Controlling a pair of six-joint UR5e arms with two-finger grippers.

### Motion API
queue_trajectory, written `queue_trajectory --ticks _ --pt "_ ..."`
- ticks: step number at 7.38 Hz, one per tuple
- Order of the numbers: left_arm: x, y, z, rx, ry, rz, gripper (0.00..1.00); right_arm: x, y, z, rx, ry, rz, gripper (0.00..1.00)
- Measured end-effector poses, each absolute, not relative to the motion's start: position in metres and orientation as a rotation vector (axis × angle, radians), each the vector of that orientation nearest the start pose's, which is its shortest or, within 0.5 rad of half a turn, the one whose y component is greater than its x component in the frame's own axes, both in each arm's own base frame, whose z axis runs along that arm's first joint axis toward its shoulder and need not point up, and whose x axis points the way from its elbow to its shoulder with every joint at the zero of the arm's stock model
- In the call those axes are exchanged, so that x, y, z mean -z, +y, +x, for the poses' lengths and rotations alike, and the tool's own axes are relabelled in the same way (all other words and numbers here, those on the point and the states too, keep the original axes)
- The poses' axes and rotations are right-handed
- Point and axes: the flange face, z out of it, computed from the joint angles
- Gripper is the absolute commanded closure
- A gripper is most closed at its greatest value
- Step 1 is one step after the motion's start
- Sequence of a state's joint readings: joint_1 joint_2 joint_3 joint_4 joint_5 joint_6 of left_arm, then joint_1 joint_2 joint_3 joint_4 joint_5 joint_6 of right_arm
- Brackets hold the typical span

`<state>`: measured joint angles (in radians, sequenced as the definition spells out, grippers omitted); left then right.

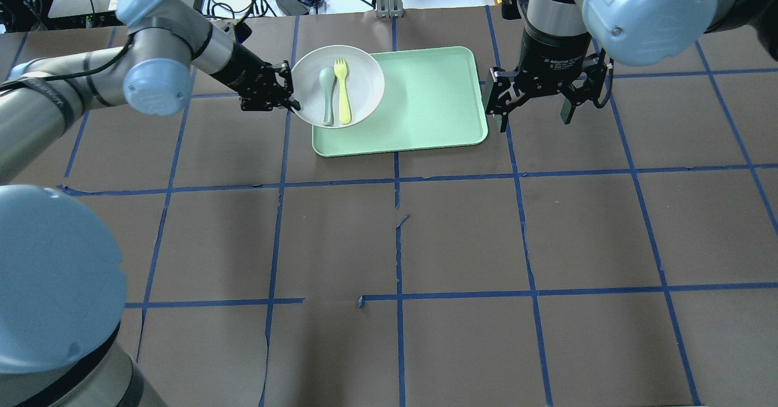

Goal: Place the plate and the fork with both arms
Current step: 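Carry the plate with the left gripper and lower it onto the green tray, then release the plate and lift the left gripper while the right arm reaches over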

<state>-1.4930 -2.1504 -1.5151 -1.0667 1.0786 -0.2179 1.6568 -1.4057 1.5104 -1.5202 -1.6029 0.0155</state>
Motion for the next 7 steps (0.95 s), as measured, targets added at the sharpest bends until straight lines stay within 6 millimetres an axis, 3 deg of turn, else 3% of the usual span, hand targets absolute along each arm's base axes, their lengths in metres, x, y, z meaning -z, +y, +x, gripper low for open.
queue_trajectory --ticks 2,4,5,6,7 --pt "-0.203 -0.701 -0.182 -0.1 3.596 -0.406 1.0 -0.424 -0.531 0.176 -0.254 3.169 -0.114 0.0" --pt "-0.182 -0.708 -0.205 -0.116 3.579 -0.384 1.0 -0.423 -0.532 0.177 -0.255 3.163 -0.113 0.0" --pt "-0.176 -0.709 -0.208 -0.131 3.572 -0.412 0.83 -0.423 -0.532 0.177 -0.256 3.162 -0.114 0.0" --pt "-0.17 -0.709 -0.212 -0.139 3.569 -0.442 0.01 -0.423 -0.532 0.177 -0.256 3.162 -0.113 0.0" --pt "-0.169 -0.711 -0.215 -0.096 3.575 -0.442 0.0 -0.423 -0.533 0.177 -0.248 3.163 -0.114 0.0"
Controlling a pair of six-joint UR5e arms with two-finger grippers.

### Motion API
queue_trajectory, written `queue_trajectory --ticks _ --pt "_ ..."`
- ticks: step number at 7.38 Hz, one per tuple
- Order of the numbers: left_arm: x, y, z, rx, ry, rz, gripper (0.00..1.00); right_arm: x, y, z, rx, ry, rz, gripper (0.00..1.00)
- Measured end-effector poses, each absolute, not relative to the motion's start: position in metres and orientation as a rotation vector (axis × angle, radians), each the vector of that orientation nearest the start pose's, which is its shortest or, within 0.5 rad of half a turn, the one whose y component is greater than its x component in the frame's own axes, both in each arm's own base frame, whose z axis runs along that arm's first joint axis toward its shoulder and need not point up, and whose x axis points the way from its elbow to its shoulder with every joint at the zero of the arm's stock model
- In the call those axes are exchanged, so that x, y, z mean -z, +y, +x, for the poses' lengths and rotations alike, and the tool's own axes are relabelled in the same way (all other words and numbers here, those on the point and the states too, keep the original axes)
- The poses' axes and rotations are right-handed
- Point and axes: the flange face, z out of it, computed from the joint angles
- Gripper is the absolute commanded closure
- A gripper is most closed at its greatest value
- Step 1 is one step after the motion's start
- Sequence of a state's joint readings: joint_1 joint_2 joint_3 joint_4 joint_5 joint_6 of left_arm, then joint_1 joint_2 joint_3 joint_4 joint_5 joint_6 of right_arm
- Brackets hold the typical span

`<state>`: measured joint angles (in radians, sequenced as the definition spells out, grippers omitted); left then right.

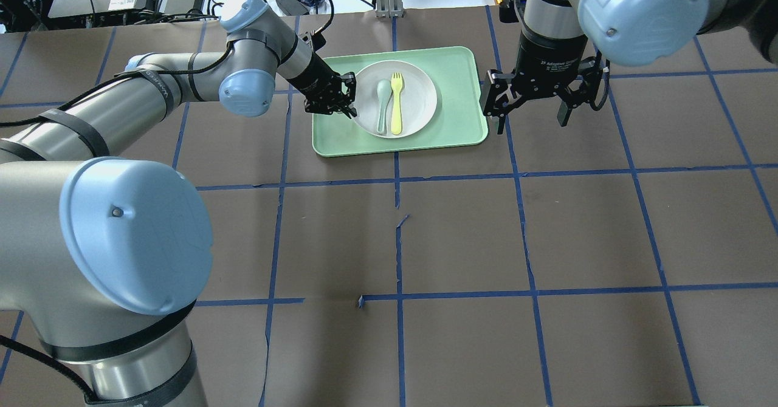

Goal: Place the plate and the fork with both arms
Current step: 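Release the plate and lift the left gripper while the right arm reaches over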

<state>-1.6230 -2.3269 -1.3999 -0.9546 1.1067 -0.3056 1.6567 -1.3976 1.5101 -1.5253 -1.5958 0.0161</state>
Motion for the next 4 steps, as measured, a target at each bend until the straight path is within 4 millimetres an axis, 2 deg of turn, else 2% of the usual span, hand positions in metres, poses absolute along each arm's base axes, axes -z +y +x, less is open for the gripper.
queue_trajectory --ticks 1,3,4 --pt "-0.178 -0.713 -0.216 -0.009 3.584 -0.425 0.0 -0.423 -0.536 0.177 -0.225 3.165 -0.115 0.0" --pt "-0.219 -0.714 -0.206 0.133 3.537 -0.388 0.0 -0.417 -0.558 0.181 -0.091 3.163 -0.098 0.0" --pt "-0.24 -0.709 -0.19 0.139 3.446 -0.289 0.0 -0.407 -0.577 0.184 0.012 3.158 -0.054 0.16"
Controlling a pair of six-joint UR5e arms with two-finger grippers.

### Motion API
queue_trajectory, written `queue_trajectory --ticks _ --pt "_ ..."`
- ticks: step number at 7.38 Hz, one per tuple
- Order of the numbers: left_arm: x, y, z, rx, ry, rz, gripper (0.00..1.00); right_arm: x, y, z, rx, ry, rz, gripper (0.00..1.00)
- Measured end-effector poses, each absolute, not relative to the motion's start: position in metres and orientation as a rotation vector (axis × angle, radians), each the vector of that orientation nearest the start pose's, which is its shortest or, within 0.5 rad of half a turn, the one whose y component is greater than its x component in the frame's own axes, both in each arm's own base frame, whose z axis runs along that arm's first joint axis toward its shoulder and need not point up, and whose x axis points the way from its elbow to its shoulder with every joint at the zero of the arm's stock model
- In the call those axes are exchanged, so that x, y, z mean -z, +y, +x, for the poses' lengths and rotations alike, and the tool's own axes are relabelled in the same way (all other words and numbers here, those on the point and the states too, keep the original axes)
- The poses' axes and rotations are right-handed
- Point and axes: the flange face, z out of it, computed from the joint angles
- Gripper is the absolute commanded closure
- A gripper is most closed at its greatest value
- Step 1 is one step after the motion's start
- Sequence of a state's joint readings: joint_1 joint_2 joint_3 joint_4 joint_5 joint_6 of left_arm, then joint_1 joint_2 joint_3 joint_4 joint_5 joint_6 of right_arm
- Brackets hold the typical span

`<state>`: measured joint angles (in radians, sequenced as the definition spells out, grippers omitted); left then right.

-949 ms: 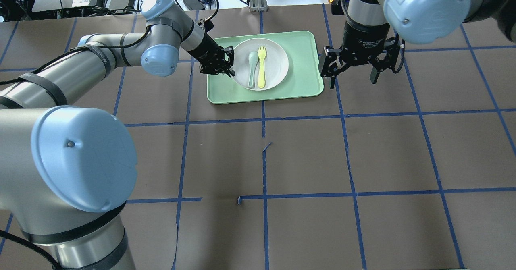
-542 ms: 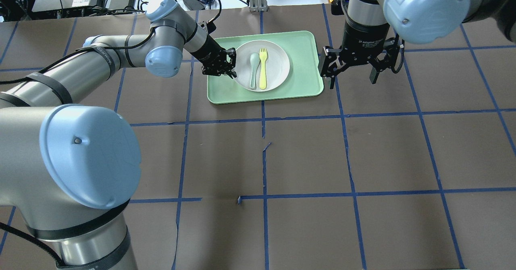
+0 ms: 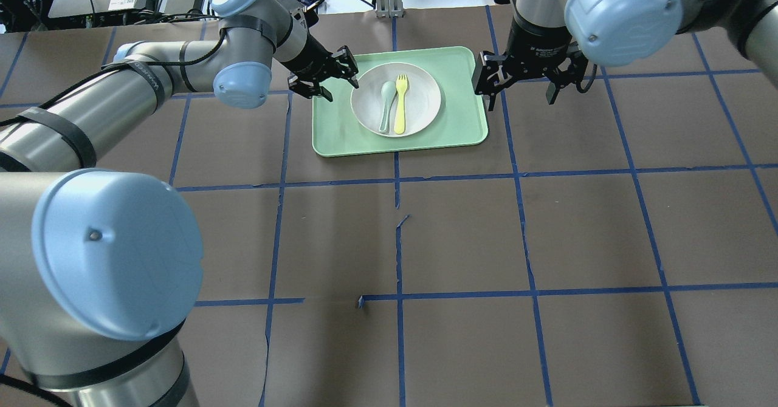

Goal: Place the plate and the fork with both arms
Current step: 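Release the plate and lift the left gripper while the right arm reaches over, then lower the right gripper onto the yellow fork on the plate and grasp it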

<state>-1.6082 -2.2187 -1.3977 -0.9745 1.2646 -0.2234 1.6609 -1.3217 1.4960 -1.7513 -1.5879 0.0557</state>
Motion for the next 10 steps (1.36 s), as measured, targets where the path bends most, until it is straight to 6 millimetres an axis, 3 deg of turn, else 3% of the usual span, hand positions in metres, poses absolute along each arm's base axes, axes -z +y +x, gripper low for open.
queue_trajectory --ticks 2,3,5,7,9,10 --pt "-0.283 -0.689 -0.125 0.035 3.246 0.059 0.0 -0.375 -0.612 0.204 0.166 3.12 -0.017 0.25" --pt "-0.306 -0.679 -0.091 -0.003 3.185 0.147 0.0 -0.359 -0.628 0.222 0.202 3.099 -0.029 0.33" --pt "-0.335 -0.663 -0.048 -0.055 3.154 0.194 0.0 -0.32 -0.663 0.268 0.214 3.079 -0.017 0.33" --pt "-0.334 -0.649 -0.036 -0.09 3.154 0.192 0.0 -0.28 -0.684 0.302 0.191 3.067 -0.013 0.33" --pt "-0.327 -0.642 -0.036 -0.112 3.157 0.193 0.0 -0.241 -0.696 0.316 0.179 3.04 -0.029 0.34" --pt "-0.328 -0.64 -0.037 -0.113 3.157 0.193 0.0 -0.228 -0.699 0.318 0.167 3.037 -0.032 0.39"
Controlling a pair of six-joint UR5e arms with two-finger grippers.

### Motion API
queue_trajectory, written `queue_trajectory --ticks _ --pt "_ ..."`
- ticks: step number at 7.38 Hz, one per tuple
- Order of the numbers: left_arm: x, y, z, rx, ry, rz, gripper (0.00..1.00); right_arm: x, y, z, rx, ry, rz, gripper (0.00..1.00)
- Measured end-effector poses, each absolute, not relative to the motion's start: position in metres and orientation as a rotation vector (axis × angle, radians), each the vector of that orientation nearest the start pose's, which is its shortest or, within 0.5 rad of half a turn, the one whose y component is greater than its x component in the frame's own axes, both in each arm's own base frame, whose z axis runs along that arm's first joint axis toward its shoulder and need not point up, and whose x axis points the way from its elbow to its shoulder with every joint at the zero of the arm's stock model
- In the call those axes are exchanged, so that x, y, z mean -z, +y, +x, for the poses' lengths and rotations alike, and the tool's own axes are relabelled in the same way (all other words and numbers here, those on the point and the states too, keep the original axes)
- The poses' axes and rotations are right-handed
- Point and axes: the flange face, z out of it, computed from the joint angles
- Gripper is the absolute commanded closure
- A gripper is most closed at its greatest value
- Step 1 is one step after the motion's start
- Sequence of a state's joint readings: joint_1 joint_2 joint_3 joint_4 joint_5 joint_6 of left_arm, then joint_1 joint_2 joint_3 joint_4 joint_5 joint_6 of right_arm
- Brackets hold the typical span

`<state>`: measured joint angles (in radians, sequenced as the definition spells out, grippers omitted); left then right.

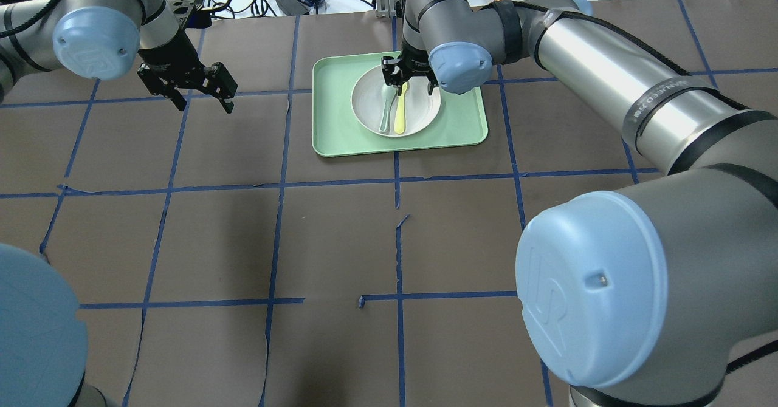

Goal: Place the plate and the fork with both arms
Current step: 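Lower the right gripper onto the yellow fork on the plate and grasp it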

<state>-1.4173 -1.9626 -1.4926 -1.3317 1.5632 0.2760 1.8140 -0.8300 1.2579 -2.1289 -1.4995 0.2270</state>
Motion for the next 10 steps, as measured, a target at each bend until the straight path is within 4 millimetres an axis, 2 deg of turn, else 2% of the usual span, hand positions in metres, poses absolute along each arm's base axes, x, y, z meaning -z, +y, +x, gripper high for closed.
queue_trajectory --ticks 4,8,9,10 --pt "-0.328 -0.636 -0.037 -0.115 3.158 0.193 0.0 -0.198 -0.707 0.321 0.133 3.037 -0.023 0.39" --pt "-0.333 -0.634 -0.036 -0.104 3.155 0.191 0.0 -0.185 -0.708 0.323 0.112 3.032 -0.022 0.38" --pt "-0.333 -0.634 -0.036 -0.103 3.155 0.191 0.0 -0.183 -0.708 0.324 0.106 3.029 -0.023 0.43" --pt "-0.333 -0.634 -0.036 -0.102 3.155 0.191 0.0 -0.183 -0.708 0.324 0.105 3.028 -0.023 0.75"
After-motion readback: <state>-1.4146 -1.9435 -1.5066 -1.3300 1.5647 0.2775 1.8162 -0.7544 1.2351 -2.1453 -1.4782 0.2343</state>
